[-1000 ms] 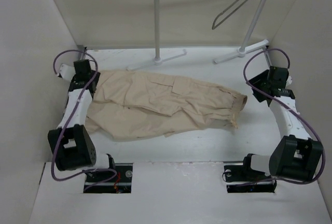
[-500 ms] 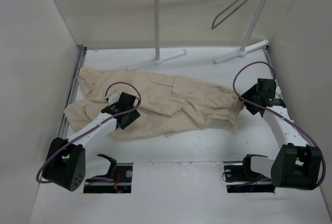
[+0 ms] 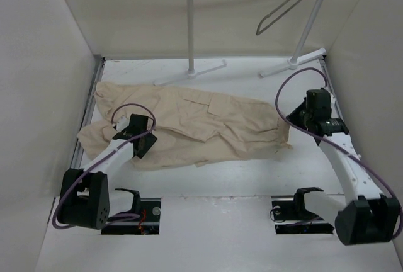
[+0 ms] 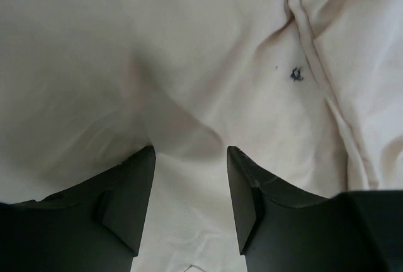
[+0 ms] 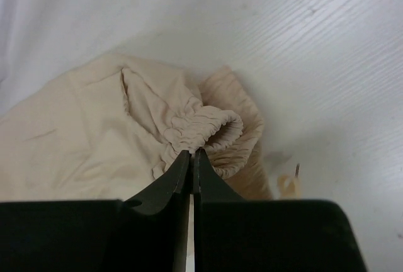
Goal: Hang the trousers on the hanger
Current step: Flatten out the trousers at the center of the board.
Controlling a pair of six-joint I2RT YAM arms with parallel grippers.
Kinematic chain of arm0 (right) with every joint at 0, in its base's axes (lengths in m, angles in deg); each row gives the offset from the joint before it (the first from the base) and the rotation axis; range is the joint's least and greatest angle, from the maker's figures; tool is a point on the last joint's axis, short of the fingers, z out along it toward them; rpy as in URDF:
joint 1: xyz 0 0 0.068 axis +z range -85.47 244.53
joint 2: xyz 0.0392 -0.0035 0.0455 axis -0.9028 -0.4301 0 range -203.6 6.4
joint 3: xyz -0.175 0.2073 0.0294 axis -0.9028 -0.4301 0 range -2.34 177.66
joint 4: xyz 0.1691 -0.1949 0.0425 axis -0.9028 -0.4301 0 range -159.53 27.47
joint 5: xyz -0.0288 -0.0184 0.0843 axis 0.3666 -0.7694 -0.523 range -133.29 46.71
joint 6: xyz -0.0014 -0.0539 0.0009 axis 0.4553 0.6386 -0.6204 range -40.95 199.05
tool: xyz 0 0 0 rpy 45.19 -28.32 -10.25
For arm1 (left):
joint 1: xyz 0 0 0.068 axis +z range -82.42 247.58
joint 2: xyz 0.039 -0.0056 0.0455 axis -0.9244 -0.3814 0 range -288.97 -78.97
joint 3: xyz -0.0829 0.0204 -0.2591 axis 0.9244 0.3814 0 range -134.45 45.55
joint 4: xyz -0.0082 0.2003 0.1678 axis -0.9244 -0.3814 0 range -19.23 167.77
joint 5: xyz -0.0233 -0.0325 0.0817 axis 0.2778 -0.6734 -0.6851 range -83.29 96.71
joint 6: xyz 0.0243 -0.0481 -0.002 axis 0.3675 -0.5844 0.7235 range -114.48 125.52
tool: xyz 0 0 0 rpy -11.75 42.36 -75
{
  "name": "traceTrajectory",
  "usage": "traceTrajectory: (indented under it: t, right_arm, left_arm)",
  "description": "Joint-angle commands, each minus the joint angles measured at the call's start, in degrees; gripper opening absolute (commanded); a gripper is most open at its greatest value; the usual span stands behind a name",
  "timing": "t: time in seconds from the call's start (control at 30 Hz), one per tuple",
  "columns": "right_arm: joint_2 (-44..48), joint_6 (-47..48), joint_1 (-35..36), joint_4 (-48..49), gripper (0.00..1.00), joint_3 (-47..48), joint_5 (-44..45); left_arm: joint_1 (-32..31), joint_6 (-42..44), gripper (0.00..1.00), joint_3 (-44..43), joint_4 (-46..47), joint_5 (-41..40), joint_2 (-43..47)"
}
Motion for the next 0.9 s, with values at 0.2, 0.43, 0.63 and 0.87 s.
traceTrajectory:
  t: [0.2,0.43,0.63,0.87]
  right_arm:
    - [9.2,-7.6,12.4,-26.1,0.06,24.0,1.6]
    - [-10.0,-1.1,-0.4,1.7,0.1,16.5,-0.2]
    - [-24.7,0.4,-10.8,19.3,0.26,16.0,-5.9]
    - [-16.1,0.0,-10.3,11.1,0.72,14.7,-3.3]
  left_arm:
    - [5.2,1.2,0.47,-0.3,1.4,-1.3,-3.7]
    - [7.0,2.5,0.47,-3.6,-0.2,-3.2,-4.1]
    - [4.2,1.8,0.47,-2.5,-3.0,-5.1,-1.7]
    - [2.7,1.5,0.49,-5.9,-7.4,-5.2,2.9]
